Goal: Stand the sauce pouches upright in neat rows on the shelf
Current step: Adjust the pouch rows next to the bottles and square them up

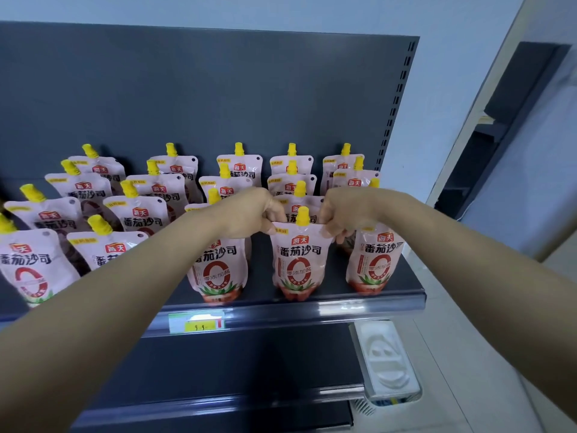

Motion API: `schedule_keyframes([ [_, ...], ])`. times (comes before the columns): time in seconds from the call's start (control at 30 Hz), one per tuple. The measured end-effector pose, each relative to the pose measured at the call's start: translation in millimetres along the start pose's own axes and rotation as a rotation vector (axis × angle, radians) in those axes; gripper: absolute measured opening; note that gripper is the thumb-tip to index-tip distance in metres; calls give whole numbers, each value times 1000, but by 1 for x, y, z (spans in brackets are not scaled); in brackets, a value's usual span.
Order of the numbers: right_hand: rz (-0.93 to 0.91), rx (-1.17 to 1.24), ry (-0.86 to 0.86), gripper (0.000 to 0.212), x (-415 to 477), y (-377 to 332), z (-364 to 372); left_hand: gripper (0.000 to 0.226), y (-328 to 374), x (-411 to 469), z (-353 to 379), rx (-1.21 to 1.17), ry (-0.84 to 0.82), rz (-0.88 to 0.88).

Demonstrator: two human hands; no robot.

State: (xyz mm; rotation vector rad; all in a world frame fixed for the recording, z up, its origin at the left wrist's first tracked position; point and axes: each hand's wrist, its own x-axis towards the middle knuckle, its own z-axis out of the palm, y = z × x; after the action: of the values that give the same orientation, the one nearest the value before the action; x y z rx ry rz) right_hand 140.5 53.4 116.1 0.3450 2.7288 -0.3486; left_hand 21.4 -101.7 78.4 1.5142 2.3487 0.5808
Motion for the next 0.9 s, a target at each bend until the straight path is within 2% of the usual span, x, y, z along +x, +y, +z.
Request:
schedule_keyframes([
  [0.07,27,-64,-39,13,-6,-7,-10,24,-2,-6,-8,-52,12,10],
  [0.1,36,-91,-25,18,-8,-12,-17,25,-4,-11,-15,-80,47,12],
  [0.23,-3,-107,215,26,-9,-38,-32,23,-26,-36,-54,-130,279,-35],
  [0.3,-79,-96,296,28,1,-54,-28,17,-42,-49,-69,-95,308,-100],
  [0.37,-153,-29,287,26,13,-71,-19,19,-55,-62,-75,-79,247,-187],
  [0.5,-211,-42,136,30,37,-96,-1,26,-73,-76,-62,-59,66,-288],
  [0.57,-221,-69,85,32,46,-105,6,17,-78,-78,-59,-88,45,-258],
  [0.67,-201,-129,61,18,55,-112,12,9,-81,-83,-60,-107,-3,-224],
  [0.77,-176,-159,58,26,61,-118,14,4,-86,-83,-57,0,-75,-197],
  [0.9,-153,-133,39,39,62,-121,13,5,-94,-81,-53,76,-34,-156],
])
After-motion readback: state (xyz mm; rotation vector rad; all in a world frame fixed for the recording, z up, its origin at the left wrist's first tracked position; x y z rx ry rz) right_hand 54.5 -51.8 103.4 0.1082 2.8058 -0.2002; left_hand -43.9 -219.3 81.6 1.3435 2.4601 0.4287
